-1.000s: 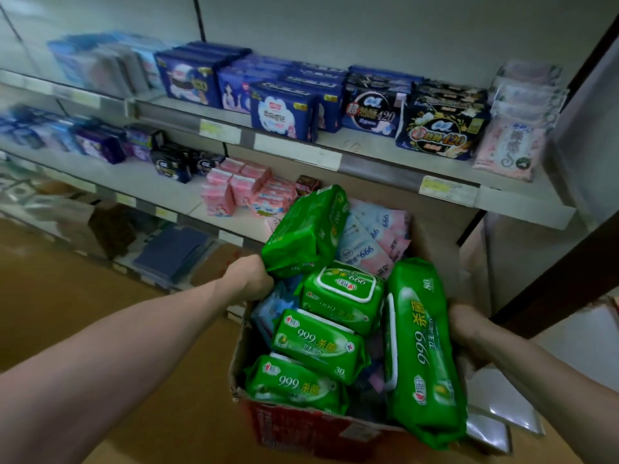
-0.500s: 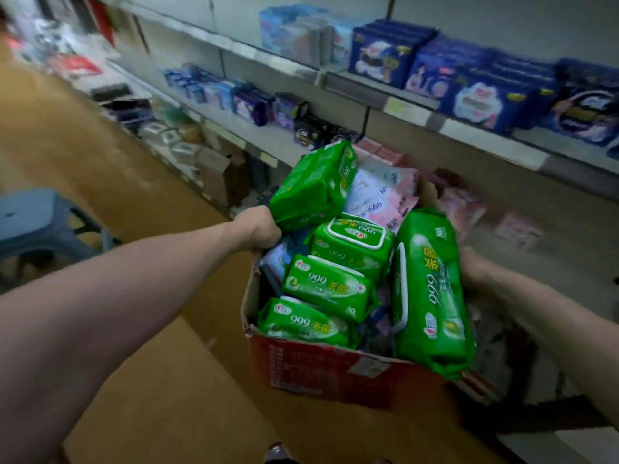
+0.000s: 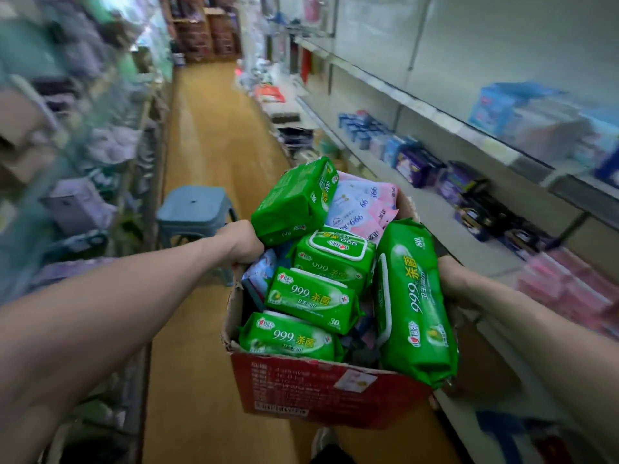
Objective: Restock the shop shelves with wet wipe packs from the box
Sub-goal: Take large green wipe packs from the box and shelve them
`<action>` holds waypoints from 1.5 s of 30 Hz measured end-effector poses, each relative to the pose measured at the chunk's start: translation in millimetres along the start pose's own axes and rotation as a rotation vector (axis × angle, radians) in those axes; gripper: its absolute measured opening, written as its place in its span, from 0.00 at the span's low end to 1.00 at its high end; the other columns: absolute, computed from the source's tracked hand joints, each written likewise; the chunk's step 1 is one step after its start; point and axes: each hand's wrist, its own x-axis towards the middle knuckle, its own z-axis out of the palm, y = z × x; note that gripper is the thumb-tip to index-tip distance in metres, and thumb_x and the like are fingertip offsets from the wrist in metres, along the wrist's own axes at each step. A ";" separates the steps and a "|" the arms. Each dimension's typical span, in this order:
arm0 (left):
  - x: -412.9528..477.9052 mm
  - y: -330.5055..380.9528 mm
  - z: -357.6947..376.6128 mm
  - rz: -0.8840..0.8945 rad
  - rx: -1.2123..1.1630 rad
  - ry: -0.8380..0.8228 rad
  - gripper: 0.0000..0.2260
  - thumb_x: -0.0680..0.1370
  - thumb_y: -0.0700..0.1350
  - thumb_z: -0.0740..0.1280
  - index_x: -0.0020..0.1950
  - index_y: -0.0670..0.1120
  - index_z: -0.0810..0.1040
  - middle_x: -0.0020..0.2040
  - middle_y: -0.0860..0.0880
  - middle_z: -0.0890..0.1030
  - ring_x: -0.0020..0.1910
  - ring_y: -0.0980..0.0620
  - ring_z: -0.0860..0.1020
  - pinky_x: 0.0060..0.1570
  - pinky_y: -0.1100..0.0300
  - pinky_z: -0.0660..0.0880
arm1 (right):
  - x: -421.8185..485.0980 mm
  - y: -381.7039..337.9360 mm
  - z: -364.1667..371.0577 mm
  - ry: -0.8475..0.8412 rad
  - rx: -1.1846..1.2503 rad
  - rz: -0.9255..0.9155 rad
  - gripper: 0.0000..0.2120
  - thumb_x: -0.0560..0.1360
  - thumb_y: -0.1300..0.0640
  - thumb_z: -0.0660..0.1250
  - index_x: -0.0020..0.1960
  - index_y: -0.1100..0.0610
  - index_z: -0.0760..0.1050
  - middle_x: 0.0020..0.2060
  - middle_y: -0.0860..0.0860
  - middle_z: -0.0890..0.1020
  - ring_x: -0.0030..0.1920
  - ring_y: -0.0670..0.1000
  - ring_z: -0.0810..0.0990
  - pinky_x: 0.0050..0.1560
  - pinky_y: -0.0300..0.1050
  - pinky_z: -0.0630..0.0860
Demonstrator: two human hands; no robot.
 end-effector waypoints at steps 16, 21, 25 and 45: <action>198.2 -161.8 -83.1 -0.415 -0.195 0.121 0.09 0.76 0.42 0.65 0.52 0.37 0.78 0.46 0.39 0.78 0.47 0.40 0.79 0.41 0.53 0.74 | 272.7 -274.5 53.6 -0.209 -0.155 -0.368 0.09 0.78 0.63 0.64 0.55 0.66 0.77 0.47 0.59 0.78 0.47 0.53 0.73 0.51 0.49 0.74; 273.6 -229.3 -104.8 -0.472 -0.194 0.101 0.11 0.74 0.45 0.65 0.51 0.39 0.79 0.48 0.39 0.80 0.46 0.40 0.79 0.39 0.56 0.74 | 332.5 -360.3 83.9 -0.228 -0.097 -0.341 0.07 0.76 0.67 0.63 0.40 0.68 0.74 0.36 0.58 0.77 0.37 0.52 0.71 0.38 0.48 0.70; 326.6 -269.8 -124.1 -0.510 -0.220 0.108 0.07 0.77 0.43 0.64 0.47 0.40 0.75 0.45 0.40 0.75 0.48 0.40 0.78 0.39 0.57 0.71 | 377.2 -420.2 105.0 -0.259 -0.133 -0.322 0.17 0.77 0.68 0.61 0.30 0.64 0.68 0.27 0.54 0.72 0.27 0.49 0.67 0.25 0.42 0.67; 599.2 -444.3 -140.5 -0.679 -0.290 0.047 0.09 0.77 0.46 0.65 0.45 0.40 0.75 0.44 0.41 0.76 0.42 0.42 0.75 0.37 0.58 0.70 | 638.2 -652.8 231.2 -0.384 -0.216 -0.314 0.13 0.76 0.69 0.61 0.33 0.65 0.71 0.29 0.56 0.75 0.28 0.52 0.72 0.25 0.42 0.71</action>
